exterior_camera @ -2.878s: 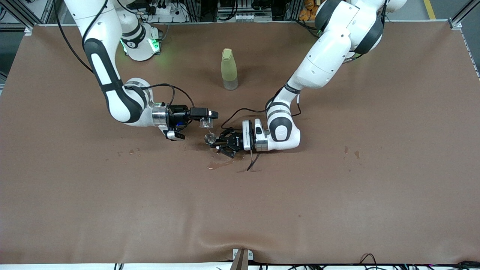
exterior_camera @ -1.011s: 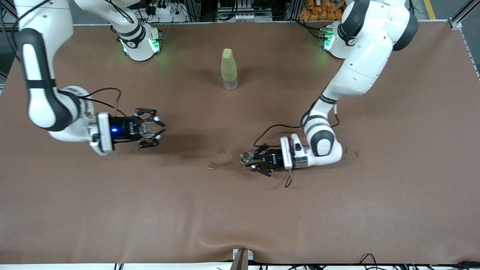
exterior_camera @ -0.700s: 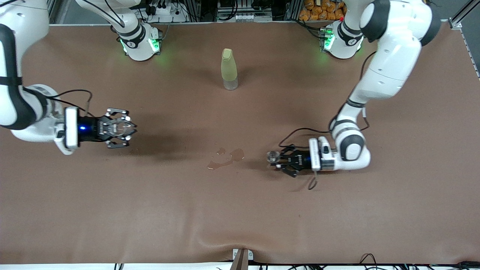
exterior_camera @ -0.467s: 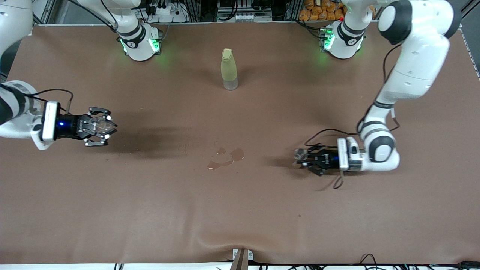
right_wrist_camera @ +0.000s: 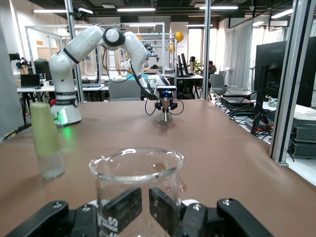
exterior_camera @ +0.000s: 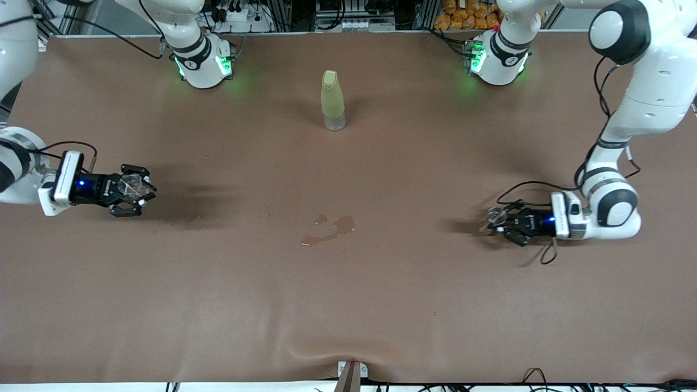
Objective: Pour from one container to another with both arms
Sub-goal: 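Carry the jigger and beaker apart back toward their starting spots, then lower the beaker and jigger onto the table with both grippers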
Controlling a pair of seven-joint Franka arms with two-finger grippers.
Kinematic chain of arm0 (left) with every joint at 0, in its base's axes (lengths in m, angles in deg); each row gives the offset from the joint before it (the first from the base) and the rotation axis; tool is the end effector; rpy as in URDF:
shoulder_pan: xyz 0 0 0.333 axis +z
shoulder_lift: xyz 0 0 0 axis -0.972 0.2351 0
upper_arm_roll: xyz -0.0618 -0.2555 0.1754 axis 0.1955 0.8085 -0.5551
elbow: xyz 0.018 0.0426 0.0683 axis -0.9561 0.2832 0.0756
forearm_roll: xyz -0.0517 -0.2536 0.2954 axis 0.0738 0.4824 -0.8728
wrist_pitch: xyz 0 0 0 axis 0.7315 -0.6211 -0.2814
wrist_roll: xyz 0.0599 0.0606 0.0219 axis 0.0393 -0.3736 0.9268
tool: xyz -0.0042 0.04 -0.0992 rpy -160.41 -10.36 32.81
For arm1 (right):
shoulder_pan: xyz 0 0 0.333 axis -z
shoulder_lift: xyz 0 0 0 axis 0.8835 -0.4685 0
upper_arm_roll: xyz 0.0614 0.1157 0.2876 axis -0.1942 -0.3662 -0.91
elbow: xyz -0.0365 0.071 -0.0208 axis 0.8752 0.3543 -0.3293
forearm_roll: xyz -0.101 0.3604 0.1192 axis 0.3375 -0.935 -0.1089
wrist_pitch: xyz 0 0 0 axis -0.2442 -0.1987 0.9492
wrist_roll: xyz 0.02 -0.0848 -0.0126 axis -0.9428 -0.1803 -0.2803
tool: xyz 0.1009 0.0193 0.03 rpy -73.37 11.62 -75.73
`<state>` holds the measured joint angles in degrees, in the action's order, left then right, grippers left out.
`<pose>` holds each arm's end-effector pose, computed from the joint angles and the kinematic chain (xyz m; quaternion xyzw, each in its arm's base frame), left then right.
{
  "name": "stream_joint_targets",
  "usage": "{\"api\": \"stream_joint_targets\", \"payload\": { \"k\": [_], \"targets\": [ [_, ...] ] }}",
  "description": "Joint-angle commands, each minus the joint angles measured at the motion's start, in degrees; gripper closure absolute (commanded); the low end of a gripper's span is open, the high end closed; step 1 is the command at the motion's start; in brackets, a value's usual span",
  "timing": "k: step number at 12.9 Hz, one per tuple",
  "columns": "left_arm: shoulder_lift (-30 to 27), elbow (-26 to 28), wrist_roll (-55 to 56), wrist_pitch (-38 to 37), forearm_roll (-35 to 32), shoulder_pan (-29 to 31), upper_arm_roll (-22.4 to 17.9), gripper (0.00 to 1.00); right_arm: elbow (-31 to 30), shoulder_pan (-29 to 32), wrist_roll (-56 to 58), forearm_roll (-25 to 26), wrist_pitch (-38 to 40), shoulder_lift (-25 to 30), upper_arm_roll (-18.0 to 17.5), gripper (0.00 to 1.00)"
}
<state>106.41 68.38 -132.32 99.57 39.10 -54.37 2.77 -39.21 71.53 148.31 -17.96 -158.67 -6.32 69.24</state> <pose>0.6029 0.0567 0.1179 0.5205 -0.5461 0.4479 0.4798 0.5578 -0.1277 0.2556 -0.5314 -0.5472 -0.4648 0.4497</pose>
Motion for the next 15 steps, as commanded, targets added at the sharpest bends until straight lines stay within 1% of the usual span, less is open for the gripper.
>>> {"api": "stream_joint_targets", "payload": {
  "k": [1, 4, 6, 9, 13, 15],
  "targets": [
    [-0.5, 0.2, 1.2, -2.2, -1.6, 2.7, 0.2, 1.00, 5.3, 2.2, 5.1, 2.3, 2.0, -6.2, -0.9, 1.00],
    [0.8, -1.4, 1.6, -3.6, -1.7, 5.2, -0.9, 1.00, 6.0, 2.4, 10.8, 2.3, 1.8, -10.1, -0.8, 1.00],
    [1.6, -2.4, 2.0, -5.2, -1.9, 5.2, -2.9, 1.00, 6.0, 2.3, 13.6, 2.9, 1.4, -11.9, -0.8, 1.00],
    [2.9, -2.4, 4.5, -5.9, -2.0, 6.4, -3.1, 1.00, 6.1, 2.3, 17.4, 3.9, -0.7, -14.7, -0.8, 1.00],
    [2.9, -2.2, 2.0, -5.8, -2.0, 5.9, -3.2, 1.00, 7.0, 1.8, 20.5, 3.6, -1.2, -18.6, -1.1, 1.00],
    [3.0, -2.1, 1.8, -5.7, -2.0, 5.8, -3.5, 1.00, 7.7, 1.5, 21.9, 3.3, -2.1, -19.6, -1.2, 1.00]
  ]
}}
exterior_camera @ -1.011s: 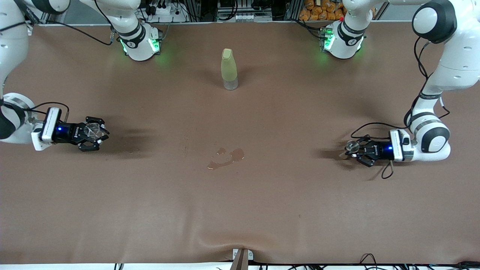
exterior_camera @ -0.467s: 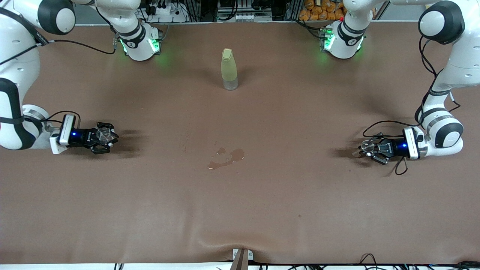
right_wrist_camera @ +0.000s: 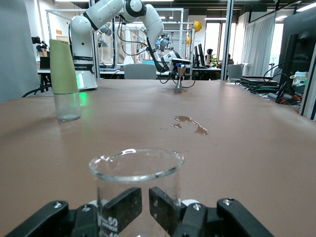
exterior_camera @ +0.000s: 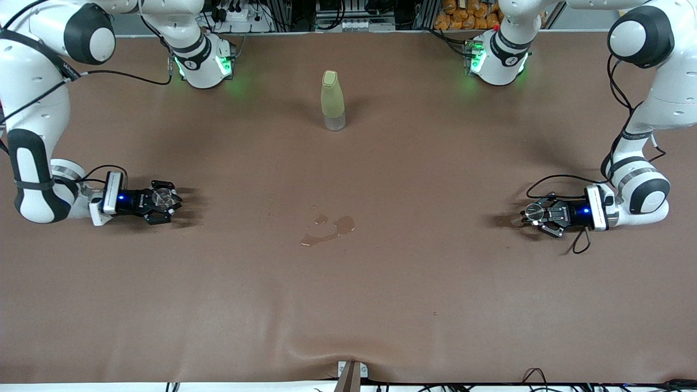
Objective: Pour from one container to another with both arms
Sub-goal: 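Lower the beaker and jigger onto the table with both grippers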
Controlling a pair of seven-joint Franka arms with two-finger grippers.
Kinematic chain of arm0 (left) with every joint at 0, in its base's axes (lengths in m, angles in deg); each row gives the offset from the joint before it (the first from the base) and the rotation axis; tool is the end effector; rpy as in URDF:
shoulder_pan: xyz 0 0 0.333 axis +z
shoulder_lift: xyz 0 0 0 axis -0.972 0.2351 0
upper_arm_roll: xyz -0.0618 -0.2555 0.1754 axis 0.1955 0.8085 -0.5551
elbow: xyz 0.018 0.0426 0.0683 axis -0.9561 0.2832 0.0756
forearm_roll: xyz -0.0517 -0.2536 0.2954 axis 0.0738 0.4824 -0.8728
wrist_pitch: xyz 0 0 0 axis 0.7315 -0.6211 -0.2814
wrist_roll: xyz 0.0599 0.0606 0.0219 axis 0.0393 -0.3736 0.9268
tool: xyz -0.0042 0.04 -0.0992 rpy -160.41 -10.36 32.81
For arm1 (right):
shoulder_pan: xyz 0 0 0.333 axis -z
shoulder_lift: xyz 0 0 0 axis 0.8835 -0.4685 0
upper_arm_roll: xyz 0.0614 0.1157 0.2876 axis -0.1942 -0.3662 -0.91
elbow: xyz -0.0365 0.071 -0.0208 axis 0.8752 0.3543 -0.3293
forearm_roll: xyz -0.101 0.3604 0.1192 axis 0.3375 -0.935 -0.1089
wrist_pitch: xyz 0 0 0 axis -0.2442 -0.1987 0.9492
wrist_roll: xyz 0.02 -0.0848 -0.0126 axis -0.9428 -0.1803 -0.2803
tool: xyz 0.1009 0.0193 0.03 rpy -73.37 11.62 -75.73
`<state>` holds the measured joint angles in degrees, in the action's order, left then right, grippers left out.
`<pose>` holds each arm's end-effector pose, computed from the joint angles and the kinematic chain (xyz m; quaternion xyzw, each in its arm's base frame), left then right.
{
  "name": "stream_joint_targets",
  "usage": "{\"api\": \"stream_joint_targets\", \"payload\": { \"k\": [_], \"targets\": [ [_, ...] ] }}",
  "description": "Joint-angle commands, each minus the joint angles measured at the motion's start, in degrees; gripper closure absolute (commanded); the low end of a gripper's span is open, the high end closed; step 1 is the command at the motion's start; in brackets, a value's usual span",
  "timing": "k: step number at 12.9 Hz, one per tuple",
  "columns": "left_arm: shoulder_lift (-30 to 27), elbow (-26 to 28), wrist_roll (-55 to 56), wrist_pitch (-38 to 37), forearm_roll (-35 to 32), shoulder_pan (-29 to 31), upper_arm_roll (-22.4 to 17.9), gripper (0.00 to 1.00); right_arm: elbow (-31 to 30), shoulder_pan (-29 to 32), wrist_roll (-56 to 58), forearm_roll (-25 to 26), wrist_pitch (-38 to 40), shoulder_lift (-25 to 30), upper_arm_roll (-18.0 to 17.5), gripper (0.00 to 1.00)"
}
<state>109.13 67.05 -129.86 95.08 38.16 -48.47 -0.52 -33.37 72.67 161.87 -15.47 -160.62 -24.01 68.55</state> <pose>0.5768 0.1395 0.0951 0.5580 -0.4934 0.4521 0.4907 0.5406 -0.1361 0.1052 -0.5153 -0.5719 -0.4466 0.4561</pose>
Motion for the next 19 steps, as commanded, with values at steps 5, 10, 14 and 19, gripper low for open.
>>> {"api": "stream_joint_targets", "payload": {
  "k": [5, 10, 14, 19],
  "targets": [
    [0.3, 0.2, -0.4, -1.0, -2.8, 0.0, -0.2, 1.00, 2.0, 0.0, 9.5, 0.5, -4.3, -3.6, -0.7, 1.00],
    [0.8, -0.4, 0.0, -1.1, -2.8, 0.0, -0.2, 1.00, 2.0, -0.7, 10.4, -0.8, -6.2, -5.4, -0.9, 1.00],
    [0.9, -0.5, 0.4, -1.0, -2.8, -0.1, -0.2, 1.00, 2.0, -0.9, 10.7, -0.9, -7.1, -5.5, -0.9, 1.00],
    [1.1, -0.5, -0.3, -0.6, -2.8, -0.2, -0.2, 1.00, 2.0, -0.9, 9.1, -1.2, -7.4, -5.4, -0.9, 0.41]
  ]
}}
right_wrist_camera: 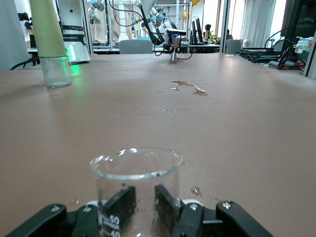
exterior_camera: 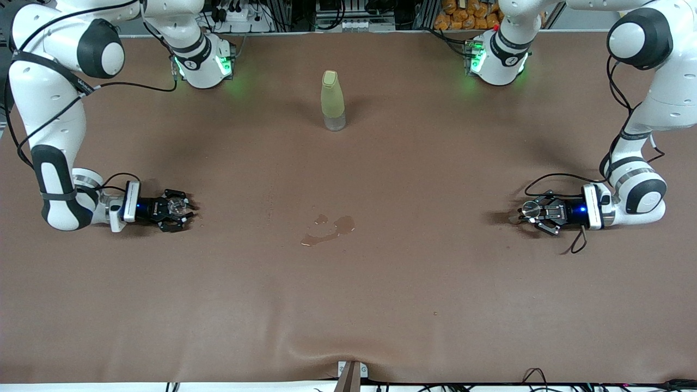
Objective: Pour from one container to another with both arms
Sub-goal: 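Lower the beaker and jigger onto the table with both grippers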
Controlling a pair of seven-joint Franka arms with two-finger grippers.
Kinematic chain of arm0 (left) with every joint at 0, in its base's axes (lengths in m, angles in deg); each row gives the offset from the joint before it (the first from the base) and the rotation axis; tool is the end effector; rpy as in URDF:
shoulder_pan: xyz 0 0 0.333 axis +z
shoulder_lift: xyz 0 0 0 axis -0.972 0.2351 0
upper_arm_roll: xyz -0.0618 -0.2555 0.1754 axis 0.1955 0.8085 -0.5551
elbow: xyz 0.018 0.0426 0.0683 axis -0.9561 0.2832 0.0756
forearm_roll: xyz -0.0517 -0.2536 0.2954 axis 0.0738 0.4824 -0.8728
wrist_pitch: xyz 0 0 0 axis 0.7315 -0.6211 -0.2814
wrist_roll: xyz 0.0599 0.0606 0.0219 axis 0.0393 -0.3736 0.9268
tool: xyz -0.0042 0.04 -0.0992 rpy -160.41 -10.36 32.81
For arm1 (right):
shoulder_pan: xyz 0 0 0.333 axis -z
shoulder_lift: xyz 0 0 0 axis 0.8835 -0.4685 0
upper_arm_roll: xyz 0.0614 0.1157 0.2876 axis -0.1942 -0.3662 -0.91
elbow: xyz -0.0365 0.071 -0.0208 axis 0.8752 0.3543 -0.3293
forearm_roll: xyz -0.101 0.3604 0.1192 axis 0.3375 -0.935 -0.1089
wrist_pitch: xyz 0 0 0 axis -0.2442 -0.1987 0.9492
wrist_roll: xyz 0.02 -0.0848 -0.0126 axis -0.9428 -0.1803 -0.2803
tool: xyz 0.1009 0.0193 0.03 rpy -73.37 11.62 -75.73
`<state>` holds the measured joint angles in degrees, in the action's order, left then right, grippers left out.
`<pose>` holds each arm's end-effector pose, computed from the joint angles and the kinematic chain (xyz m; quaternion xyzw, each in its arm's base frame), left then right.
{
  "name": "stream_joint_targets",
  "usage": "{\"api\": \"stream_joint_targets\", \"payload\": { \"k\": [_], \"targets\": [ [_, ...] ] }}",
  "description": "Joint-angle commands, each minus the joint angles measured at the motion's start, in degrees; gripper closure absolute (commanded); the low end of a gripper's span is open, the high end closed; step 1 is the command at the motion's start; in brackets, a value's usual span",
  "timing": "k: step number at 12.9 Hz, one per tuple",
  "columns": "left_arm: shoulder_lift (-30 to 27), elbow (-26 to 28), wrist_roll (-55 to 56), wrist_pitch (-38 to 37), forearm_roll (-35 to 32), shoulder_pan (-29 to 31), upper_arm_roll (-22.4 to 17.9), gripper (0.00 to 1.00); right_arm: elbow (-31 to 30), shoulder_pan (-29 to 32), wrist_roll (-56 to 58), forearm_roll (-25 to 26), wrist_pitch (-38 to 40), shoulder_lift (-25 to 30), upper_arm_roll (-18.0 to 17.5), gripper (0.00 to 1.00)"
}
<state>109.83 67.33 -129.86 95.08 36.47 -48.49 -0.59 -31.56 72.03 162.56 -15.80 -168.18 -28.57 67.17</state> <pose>0.5695 0.1379 0.0849 0.5586 -0.4969 0.4382 0.4991 0.5439 -0.1300 0.0585 -0.5451 -0.5844 -0.4197 0.4304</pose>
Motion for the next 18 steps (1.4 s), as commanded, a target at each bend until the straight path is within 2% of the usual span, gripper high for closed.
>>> {"api": "stream_joint_targets", "payload": {
  "k": [1, 2, 4, 7, 9, 13, 15, 16, 17, 18],
  "targets": [
    [0.3, -0.8, -0.9, -0.6, -1.1, -0.2, -0.1, 1.00, 0.2, -0.2, 7.4, -0.8, 0.3, -0.8, 0.5, 0.32],
    [0.3, -0.8, -1.6, -0.6, -1.1, -0.2, -0.1, 1.00, 0.2, -0.1, 7.2, -0.8, 0.3, -0.7, 0.5, 0.23],
    [0.4, -0.8, -1.8, -0.6, -1.1, -0.2, -0.1, 1.00, 0.2, 0.0, 6.5, -0.8, 0.3, -0.6, 0.5, 0.11],
    [0.5, -0.8, -1.9, -0.6, -1.2, -0.3, -0.1, 1.00, 0.2, 0.4, 4.5, -0.5, 0.3, 0.0, 1.0, 0.00],
    [0.4, -0.7, -1.5, -0.6, -1.0, -0.7, -0.1, 1.00, 0.2, 0.2, 2.3, 0.1, 0.2, 0.9, 2.6, 0.00],
    [0.4, -0.7, -1.5, -0.6, -1.1, -0.8, -0.1, 0.92, 1.6, -0.6, -2.7, 4.0, 0.2, 2.4, 7.0, 0.00],
    [0.4, -0.7, -1.8, -0.6, -1.1, -0.8, -0.1, 0.80, 5.4, -1.0, -12.2, 10.1, 0.3, 3.6, 9.1, 0.00],
    [0.5, -0.7, -1.8, -0.6, -1.1, -0.8, -0.1, 0.75, 5.9, -1.1, -16.0, 12.2, 0.3, 4.6, 10.1, 0.00],
    [0.5, -0.7, -1.8, -0.6, -1.1, -0.8, -0.1, 0.74, 6.1, -1.6, -20.0, 14.0, 0.2, 6.1, 11.2, 0.00],
    [0.9, -0.7, -1.8, -0.6, -1.1, -0.8, -0.1, 0.67, 6.6, -2.1, -24.3, 15.9, 0.2, 7.7, 12.4, 0.00]
  ]
}}
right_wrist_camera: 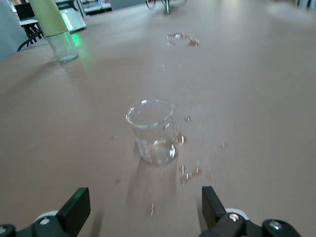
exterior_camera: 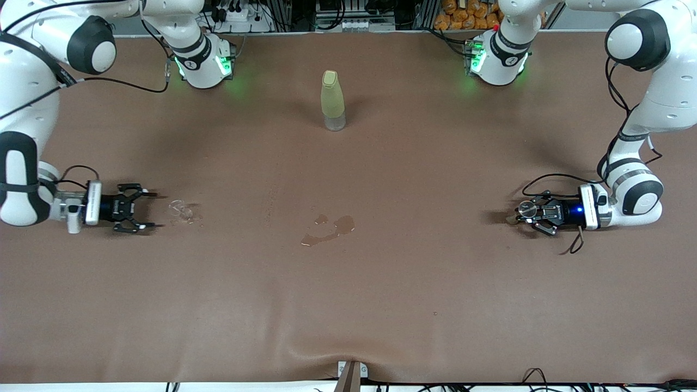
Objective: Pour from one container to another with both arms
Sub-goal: 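Open the right gripper and withdraw it while the left gripper opens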
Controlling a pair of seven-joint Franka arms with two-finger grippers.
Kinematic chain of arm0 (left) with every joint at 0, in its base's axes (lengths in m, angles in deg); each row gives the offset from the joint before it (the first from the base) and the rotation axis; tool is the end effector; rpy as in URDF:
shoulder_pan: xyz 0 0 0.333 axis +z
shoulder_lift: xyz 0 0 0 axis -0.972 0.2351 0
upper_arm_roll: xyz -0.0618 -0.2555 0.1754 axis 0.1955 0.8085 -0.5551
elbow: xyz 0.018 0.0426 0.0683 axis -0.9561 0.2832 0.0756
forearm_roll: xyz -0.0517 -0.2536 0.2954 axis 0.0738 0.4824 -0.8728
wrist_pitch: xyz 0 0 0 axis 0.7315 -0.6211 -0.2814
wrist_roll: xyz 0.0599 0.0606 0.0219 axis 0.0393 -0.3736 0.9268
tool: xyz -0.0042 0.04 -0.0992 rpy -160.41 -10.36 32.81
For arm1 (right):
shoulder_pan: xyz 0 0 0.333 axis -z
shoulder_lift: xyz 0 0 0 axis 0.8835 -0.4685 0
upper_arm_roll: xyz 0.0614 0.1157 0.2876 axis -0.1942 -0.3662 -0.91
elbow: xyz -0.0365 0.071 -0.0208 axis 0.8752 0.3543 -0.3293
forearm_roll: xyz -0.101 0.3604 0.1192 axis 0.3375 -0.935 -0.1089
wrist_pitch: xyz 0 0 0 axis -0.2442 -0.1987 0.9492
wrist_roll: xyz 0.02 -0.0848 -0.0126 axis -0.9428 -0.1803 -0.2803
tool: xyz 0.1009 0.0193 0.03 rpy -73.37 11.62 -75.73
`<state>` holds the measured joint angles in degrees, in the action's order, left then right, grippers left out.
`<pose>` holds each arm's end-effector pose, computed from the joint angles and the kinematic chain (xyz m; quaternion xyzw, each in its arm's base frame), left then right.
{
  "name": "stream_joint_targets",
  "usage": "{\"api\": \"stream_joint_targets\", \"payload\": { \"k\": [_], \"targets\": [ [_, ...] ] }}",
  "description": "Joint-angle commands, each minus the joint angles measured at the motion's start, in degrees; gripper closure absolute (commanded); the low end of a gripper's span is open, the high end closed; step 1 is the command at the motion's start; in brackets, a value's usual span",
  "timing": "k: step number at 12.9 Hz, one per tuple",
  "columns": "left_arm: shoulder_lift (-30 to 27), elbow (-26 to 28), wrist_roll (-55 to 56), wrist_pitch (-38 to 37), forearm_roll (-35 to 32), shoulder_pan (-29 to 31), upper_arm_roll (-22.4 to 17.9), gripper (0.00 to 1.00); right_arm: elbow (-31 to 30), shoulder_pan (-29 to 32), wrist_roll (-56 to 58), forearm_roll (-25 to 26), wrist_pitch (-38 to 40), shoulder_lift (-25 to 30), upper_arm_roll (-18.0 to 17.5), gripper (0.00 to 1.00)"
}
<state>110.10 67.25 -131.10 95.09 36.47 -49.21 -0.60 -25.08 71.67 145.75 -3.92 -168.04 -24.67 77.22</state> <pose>0.5706 0.1305 0.0826 0.5504 -0.5053 0.4400 0.4982 0.5552 -0.2355 0.1321 -0.6517 -0.5841 -0.2753 0.3978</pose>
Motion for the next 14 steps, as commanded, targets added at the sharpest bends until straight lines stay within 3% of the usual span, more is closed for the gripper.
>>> {"api": "stream_joint_targets", "payload": {
  "k": [1, 3, 5, 6, 14],
  "targets": [
    [0.7, -0.6, -0.7, -0.6, -1.2, -0.1, -0.1, 0.67, 0.7, -2.4, -12.2, 6.1, 0.1, 5.3, 3.3, 0.00],
    [0.7, -0.6, -0.7, -0.6, -1.2, -0.1, -0.1, 0.66, 0.9, -2.6, -21.9, 10.2, 0.1, 9.2, 3.8, 0.00],
    [0.7, -0.6, -0.6, -0.6, -2.3, 0.0, -0.1, 0.58, 0.8, -3.1, -33.0, 15.2, 0.0, 14.7, 4.1, 0.00],
    [0.7, -0.6, -0.3, -0.6, -2.3, 0.0, -0.1, 0.01, 0.8, -3.6, -39.0, 17.2, 0.0, 17.1, 4.4, 0.00],
    [-0.8, -2.0, 0.6, -0.6, -3.5, -0.1, -1.8, 0.00, 3.1, -11.4, -82.5, 34.1, 1.3, 36.8, 4.8, 0.00]
  ]
}}
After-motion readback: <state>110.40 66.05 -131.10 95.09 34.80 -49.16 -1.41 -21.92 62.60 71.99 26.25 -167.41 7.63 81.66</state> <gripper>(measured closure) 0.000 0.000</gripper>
